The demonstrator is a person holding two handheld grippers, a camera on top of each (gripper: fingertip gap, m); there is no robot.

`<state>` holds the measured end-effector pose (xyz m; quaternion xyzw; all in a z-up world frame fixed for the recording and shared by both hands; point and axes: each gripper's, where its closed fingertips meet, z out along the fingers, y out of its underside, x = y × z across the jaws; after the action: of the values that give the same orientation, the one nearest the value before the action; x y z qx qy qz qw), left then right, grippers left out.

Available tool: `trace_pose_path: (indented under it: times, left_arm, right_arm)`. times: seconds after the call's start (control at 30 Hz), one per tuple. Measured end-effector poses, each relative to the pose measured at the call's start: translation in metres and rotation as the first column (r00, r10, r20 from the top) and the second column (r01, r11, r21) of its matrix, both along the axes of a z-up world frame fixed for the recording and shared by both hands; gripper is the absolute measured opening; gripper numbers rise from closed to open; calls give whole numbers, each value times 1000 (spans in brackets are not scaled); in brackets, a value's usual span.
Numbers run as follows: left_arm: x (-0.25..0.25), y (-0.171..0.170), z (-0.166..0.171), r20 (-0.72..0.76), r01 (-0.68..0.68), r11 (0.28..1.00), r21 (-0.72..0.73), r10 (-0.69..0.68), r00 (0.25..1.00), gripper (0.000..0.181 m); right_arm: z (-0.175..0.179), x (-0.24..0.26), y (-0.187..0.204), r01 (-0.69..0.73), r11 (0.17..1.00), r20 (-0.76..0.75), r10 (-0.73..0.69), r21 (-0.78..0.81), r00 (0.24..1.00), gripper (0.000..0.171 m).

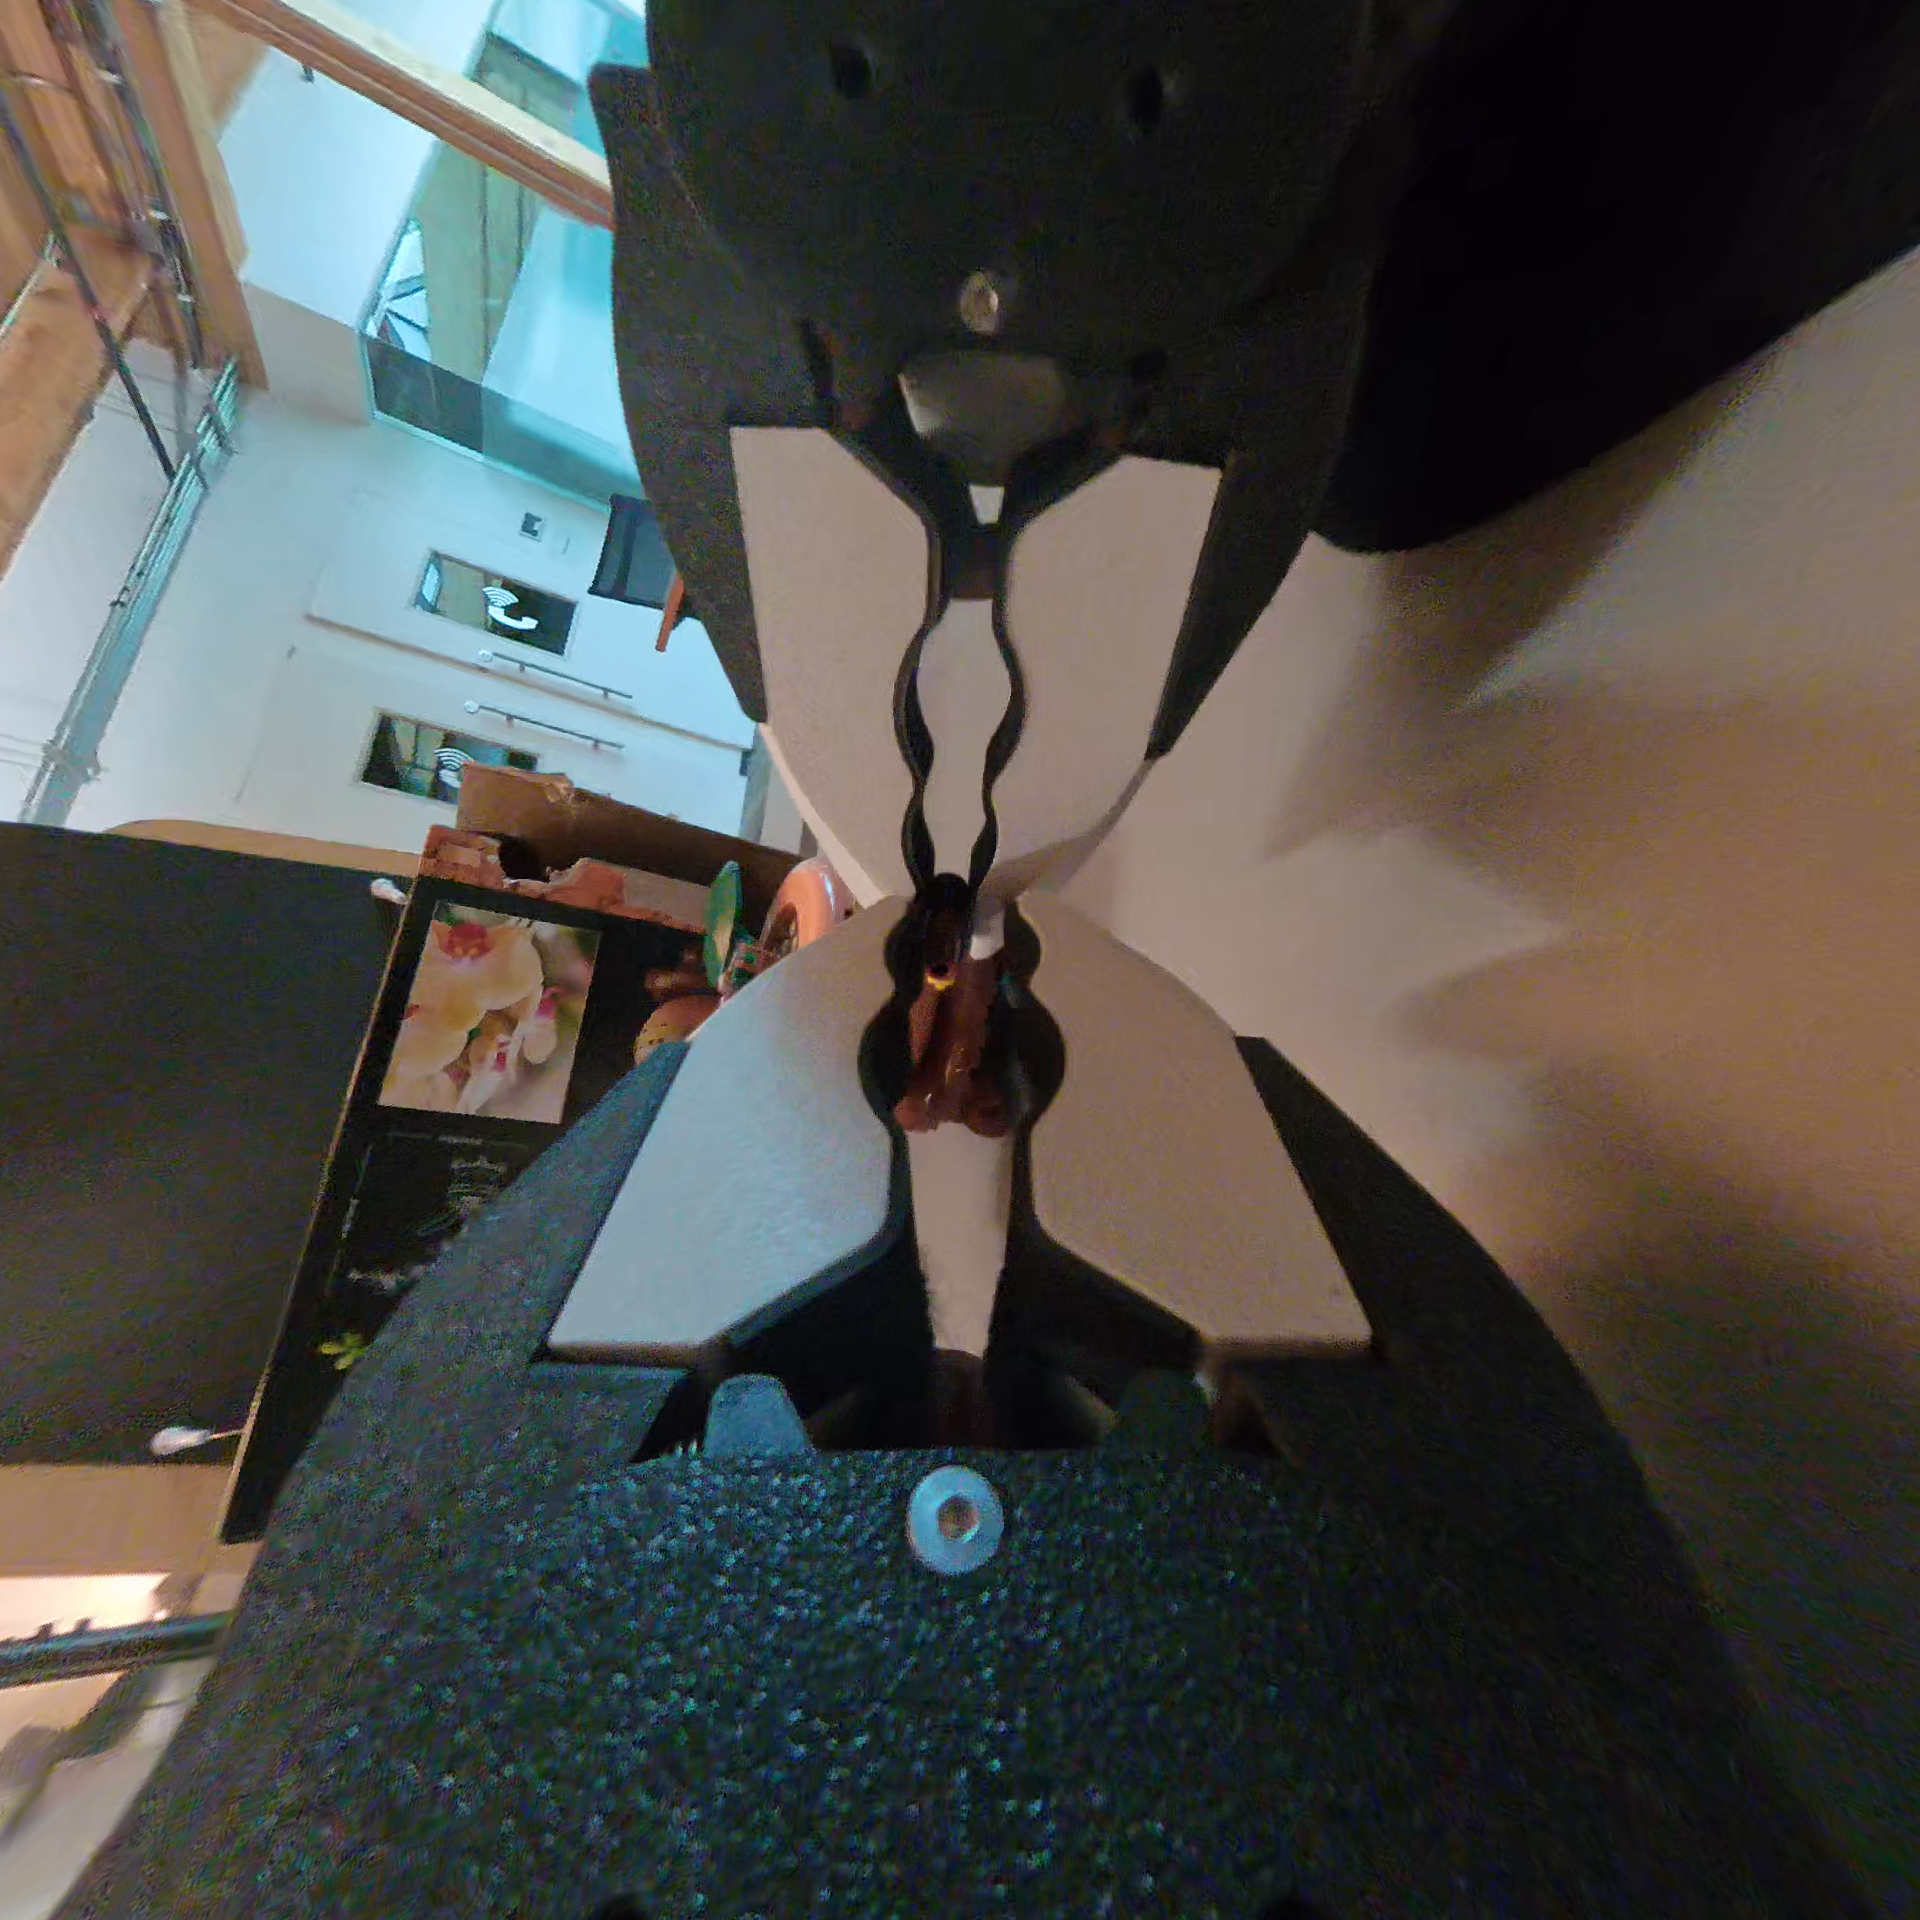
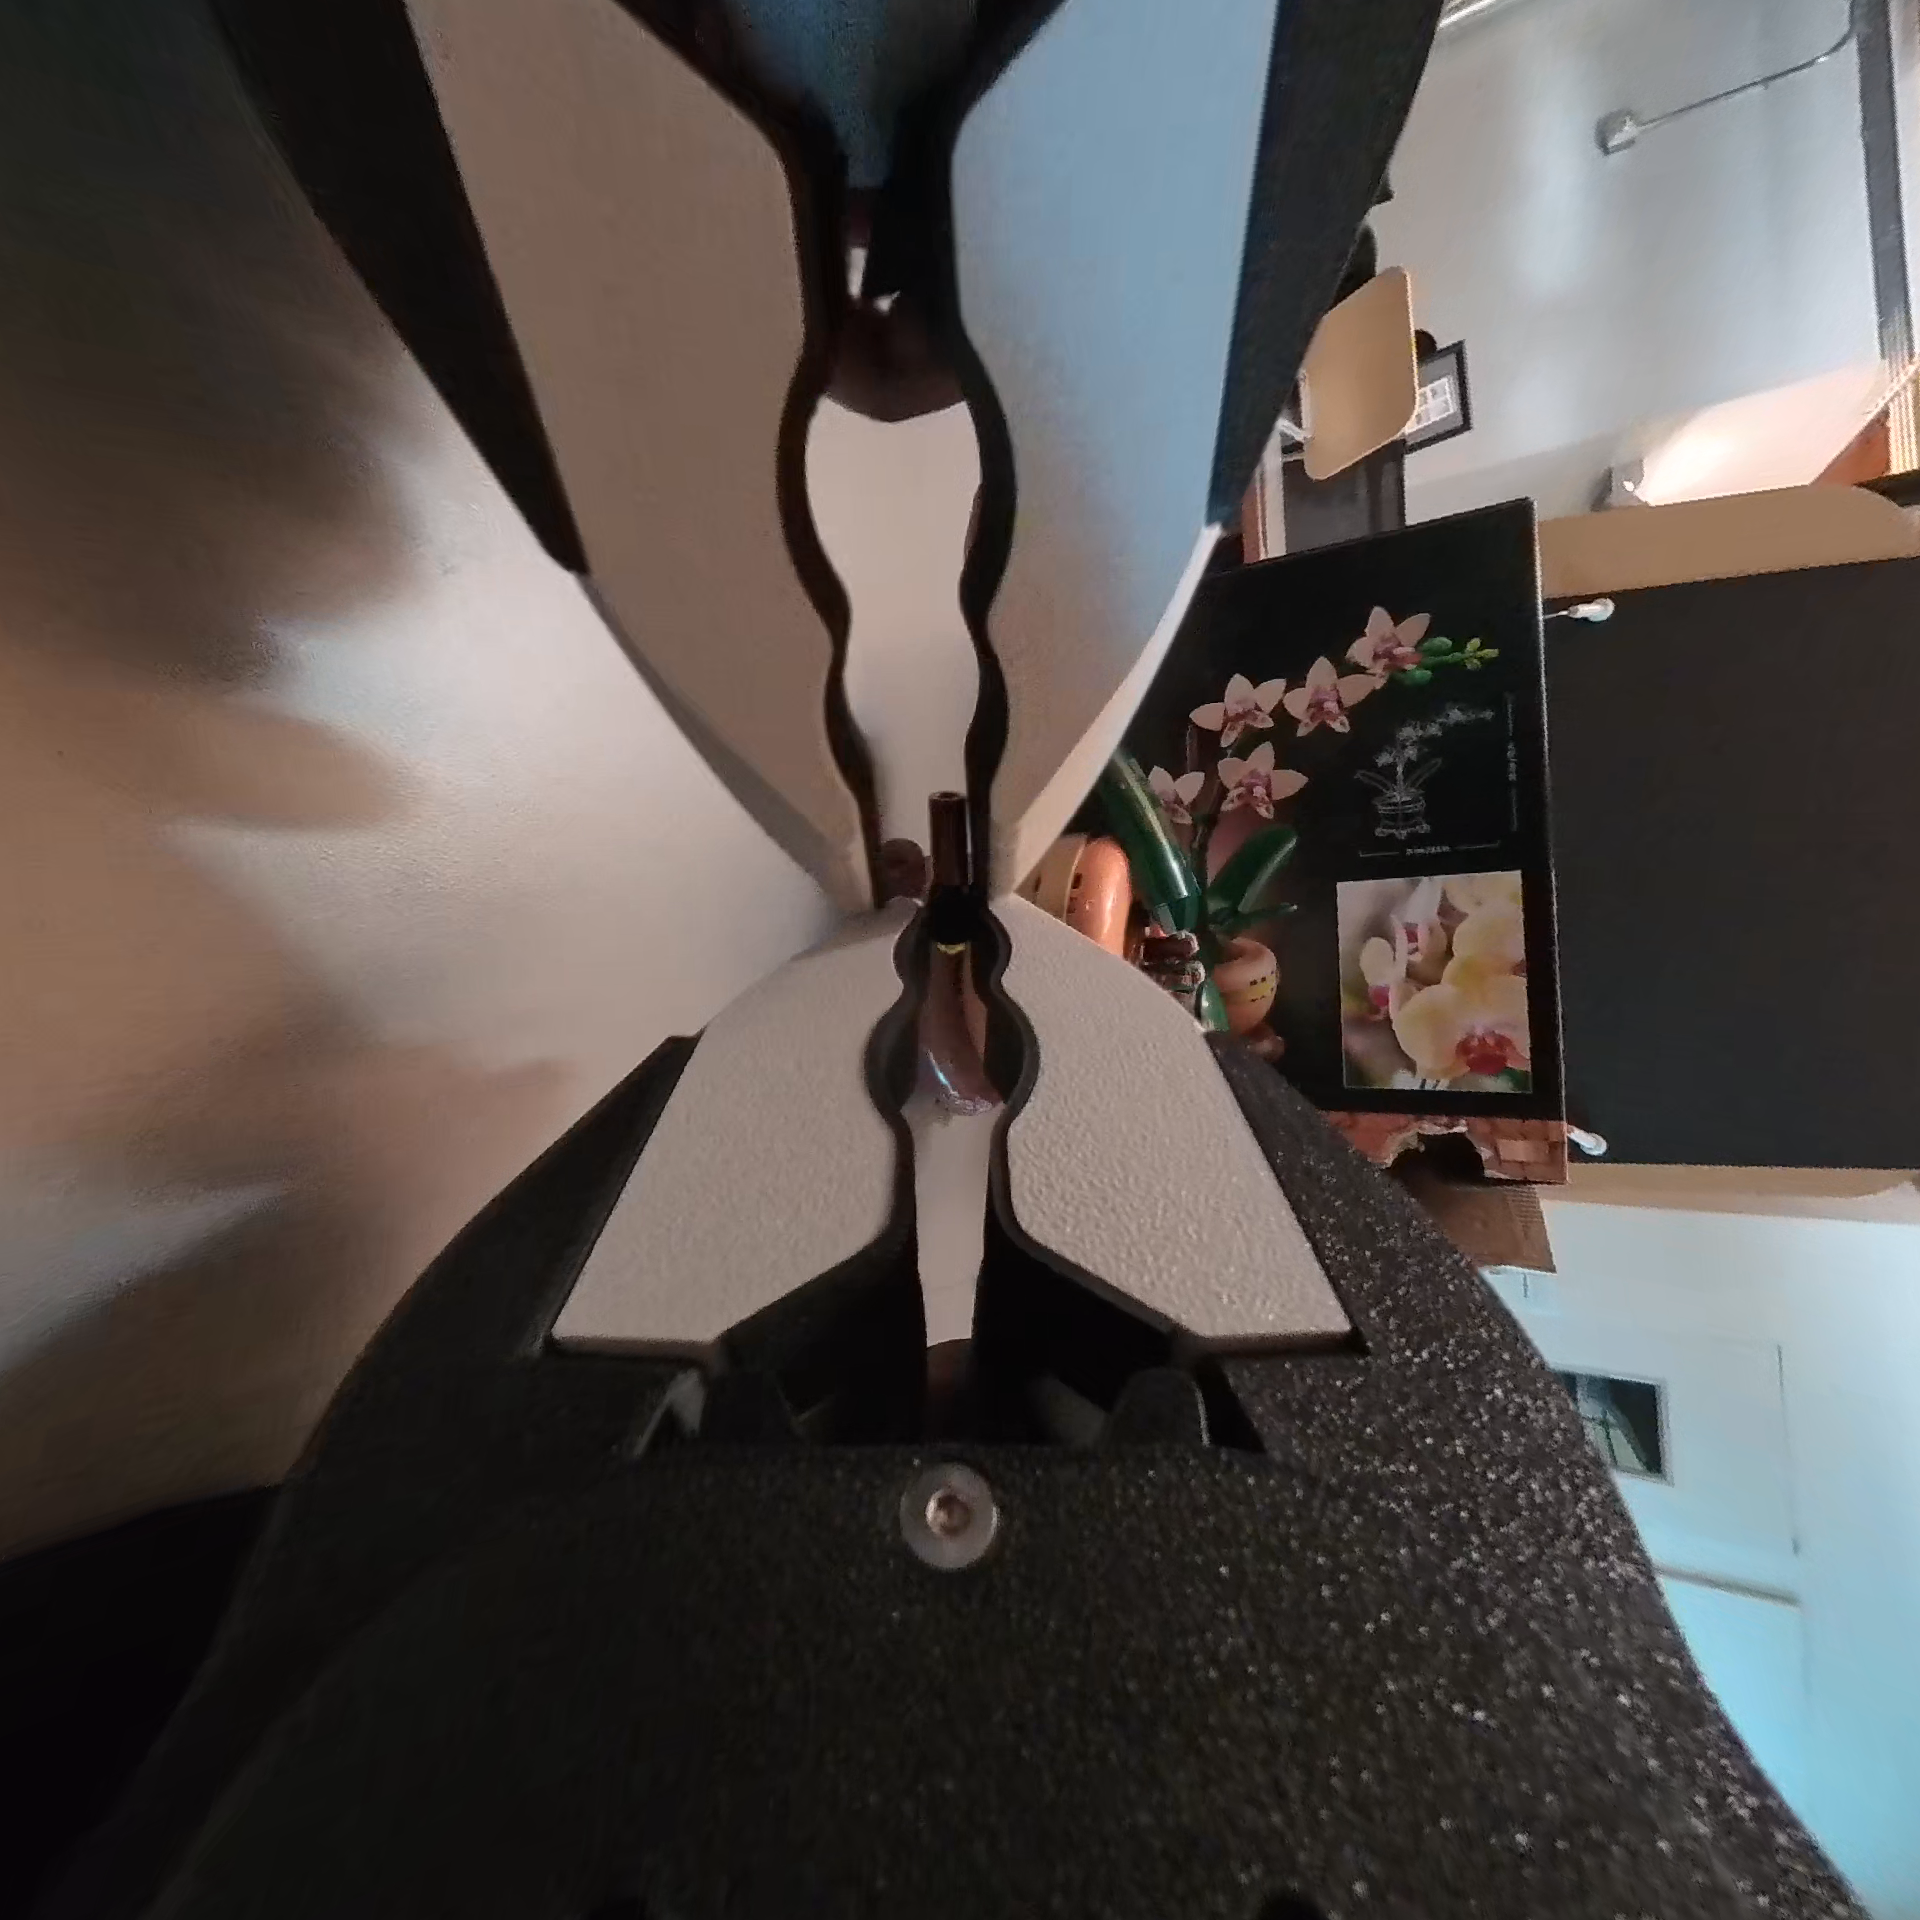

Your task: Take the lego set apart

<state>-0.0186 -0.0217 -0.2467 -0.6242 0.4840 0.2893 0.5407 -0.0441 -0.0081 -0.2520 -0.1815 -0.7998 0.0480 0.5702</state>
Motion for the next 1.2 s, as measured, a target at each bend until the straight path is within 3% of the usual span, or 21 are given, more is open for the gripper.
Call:
trace_pose_path:
  times: [0.03, 0.3, 0.33, 0.37, 0.4, 0.43, 0.5, 0.6, 0.7, 0.8, 0.9, 1.03, 1.2]
  left_arm:
    - [-1, 0, 1, 4, -1, 1000, 3, 1, 1000, 7]
    - [-4, -10, 10, 72, 19, 999, -34, -17, 997, 5]
    - [-9, -13, 14, 71, 7, 1000, -14, -6, 997, 4]
    - [-19, -16, 23, 93, -16, 999, 29, 13, 996, 0]
    - [-29, -18, 32, 145, -31, 998, 55, 23, 989, 0]
    - [-32, -18, 35, 182, -30, 998, 57, 19, 983, 0]
    - [-23, -12, 24, 111, -1, 1000, 27, -2, 994, 0]
    - [-20, -7, 11, 54, -6, 1000, 9, 5, 999, 0]
    - [-25, -5, 12, 84, -26, 1000, 13, 25, 996, 18]
    - [-21, -3, 7, 52, -28, 1000, 1, 28, 998, 23]
    - [-16, 0, -6, 5, -28, 998, -52, 28, 1000, 23]
    - [-16, 2, -8, -9, -52, 998, -42, 52, 999, 7]
    - [-20, 2, -10, -75, -104, 993, -49, 100, 992, 7]
  right_arm:
    - [-1, 0, -2, -7, 1000, 5, 7, -5, 1000, 7]
    - [7, 3, -5, -60, 997, -21, 59, -54, 998, 6]
    - [6, 4, 1, -28, 999, -14, 28, -45, 1000, 3]
    - [-6, 10, 34, 125, 991, 54, -127, 49, 990, 4]
    - [-13, 15, 47, 136, 989, 70, -140, 60, 988, 4]
    - [1, 14, 32, 58, 997, -3, -58, -43, 998, 4]
    - [28, 4, 5, -24, 990, -92, 11, -142, 996, 4]
    - [16, 4, 5, -38, 995, -56, 33, -93, 998, 4]
    - [10, 8, 9, -30, 997, -46, 27, -65, 999, 4]
    - [4, 4, 1, -42, 999, -6, 42, -28, 999, 4]
    - [0, 1, -7, -63, 998, 11, 63, -23, 998, 5]
    - [-1, 0, -10, -54, 998, 16, 55, -44, 998, 4]
    - [-4, -3, -7, -21, 999, 19, 22, -42, 1000, 5]
